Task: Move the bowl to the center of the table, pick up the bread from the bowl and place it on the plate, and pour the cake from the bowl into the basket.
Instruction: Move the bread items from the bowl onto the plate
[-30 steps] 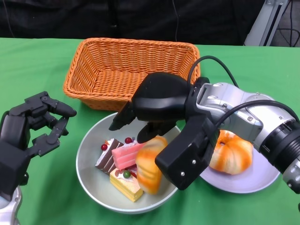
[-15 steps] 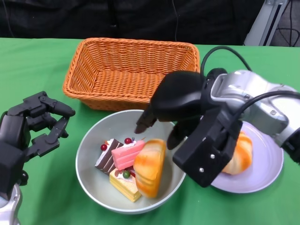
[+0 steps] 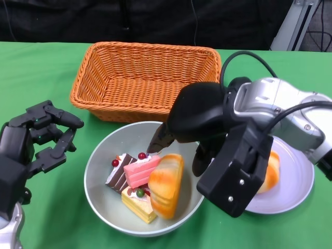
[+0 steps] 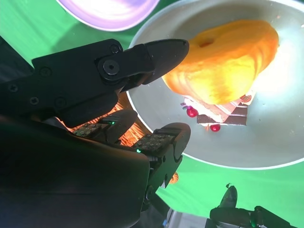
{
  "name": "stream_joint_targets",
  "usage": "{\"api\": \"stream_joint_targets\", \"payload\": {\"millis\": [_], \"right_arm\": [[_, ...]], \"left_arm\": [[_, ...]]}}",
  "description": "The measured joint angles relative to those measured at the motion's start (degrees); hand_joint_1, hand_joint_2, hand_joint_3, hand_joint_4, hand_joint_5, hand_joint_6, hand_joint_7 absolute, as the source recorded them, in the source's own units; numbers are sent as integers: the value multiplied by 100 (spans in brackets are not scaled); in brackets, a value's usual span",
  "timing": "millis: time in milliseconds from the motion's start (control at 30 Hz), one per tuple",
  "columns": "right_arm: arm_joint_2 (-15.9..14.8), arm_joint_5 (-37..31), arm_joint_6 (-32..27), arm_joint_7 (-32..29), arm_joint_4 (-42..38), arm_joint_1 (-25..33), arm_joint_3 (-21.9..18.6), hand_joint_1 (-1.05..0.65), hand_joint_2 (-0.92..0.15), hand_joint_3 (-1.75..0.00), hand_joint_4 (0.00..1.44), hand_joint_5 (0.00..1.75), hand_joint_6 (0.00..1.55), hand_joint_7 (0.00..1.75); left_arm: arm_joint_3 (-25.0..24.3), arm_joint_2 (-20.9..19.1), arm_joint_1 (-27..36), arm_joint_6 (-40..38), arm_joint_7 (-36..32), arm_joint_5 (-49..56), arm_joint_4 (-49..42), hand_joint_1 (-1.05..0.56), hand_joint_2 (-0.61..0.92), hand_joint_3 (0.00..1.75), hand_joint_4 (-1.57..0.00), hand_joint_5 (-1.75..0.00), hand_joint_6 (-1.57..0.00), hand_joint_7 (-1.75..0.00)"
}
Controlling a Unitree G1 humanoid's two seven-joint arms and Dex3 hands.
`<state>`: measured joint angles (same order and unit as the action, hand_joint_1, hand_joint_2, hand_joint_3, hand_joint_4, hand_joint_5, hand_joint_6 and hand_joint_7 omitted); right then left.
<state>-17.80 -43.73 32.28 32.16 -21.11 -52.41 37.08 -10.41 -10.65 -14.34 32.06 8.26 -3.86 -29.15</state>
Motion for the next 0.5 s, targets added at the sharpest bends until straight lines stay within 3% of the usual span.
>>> {"api": "stream_joint_targets", "payload": {"millis": [233, 400, 500], "right_arm": [[139, -192, 79, -494, -155, 128, 45, -87, -92, -2, 63, 3, 46, 0], [211, -828, 383, -1602, -639, 248, 396, -84, -89, 0, 72, 6, 50, 1], [270, -1067, 492, -1894, -931, 253, 562, -81, -82, 0, 59, 1, 45, 0]], "left_arm": [[1, 0, 7, -1, 0, -1, 4, -8, 76, 70, -80, -148, -84, -106], [7, 4, 21, -11, 0, -24, 24, -8, 76, 71, -79, -147, -84, -105], [17, 6, 27, -12, -2, -7, 40, -10, 75, 71, -80, -148, -85, -104]]}}
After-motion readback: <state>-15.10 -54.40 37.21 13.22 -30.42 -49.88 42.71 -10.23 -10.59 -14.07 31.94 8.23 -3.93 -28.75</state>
